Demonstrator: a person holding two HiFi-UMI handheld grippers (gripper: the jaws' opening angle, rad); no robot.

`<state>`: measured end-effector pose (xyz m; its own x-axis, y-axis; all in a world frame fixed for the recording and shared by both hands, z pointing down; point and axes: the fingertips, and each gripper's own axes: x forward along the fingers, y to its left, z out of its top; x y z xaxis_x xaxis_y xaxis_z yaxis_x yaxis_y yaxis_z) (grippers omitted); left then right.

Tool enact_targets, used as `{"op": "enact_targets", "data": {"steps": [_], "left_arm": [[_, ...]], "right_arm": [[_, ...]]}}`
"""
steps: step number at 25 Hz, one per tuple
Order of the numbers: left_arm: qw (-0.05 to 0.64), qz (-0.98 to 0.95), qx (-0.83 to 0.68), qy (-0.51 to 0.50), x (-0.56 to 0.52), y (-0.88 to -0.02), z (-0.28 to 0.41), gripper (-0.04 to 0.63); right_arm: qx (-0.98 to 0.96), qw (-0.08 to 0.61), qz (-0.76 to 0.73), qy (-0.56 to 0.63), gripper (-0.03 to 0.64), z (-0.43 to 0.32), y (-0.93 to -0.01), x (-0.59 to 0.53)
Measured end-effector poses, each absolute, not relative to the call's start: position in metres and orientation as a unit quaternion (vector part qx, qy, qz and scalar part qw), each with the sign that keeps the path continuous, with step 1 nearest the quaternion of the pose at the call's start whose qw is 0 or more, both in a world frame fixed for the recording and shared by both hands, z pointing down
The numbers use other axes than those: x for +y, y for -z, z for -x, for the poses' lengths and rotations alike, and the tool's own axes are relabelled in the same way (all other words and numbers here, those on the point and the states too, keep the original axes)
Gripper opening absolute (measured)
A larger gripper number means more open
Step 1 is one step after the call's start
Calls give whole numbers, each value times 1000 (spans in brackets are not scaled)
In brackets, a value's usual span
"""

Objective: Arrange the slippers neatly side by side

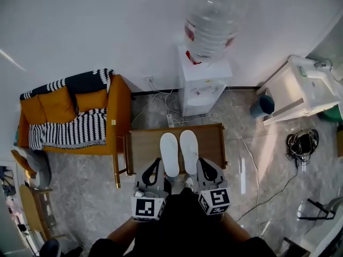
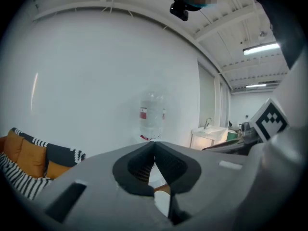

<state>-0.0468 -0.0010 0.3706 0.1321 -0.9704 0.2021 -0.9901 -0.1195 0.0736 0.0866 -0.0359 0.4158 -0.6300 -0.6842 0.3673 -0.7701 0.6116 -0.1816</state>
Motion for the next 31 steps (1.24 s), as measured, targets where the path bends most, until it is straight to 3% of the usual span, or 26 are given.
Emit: {"op": "enact_targets", "data": {"steps": [31], "left_arm": [[116, -757, -641, -49, -10, -381, 38, 17]], "right_arm": [[-882, 126, -425, -158, 12, -91, -410, -43]]}}
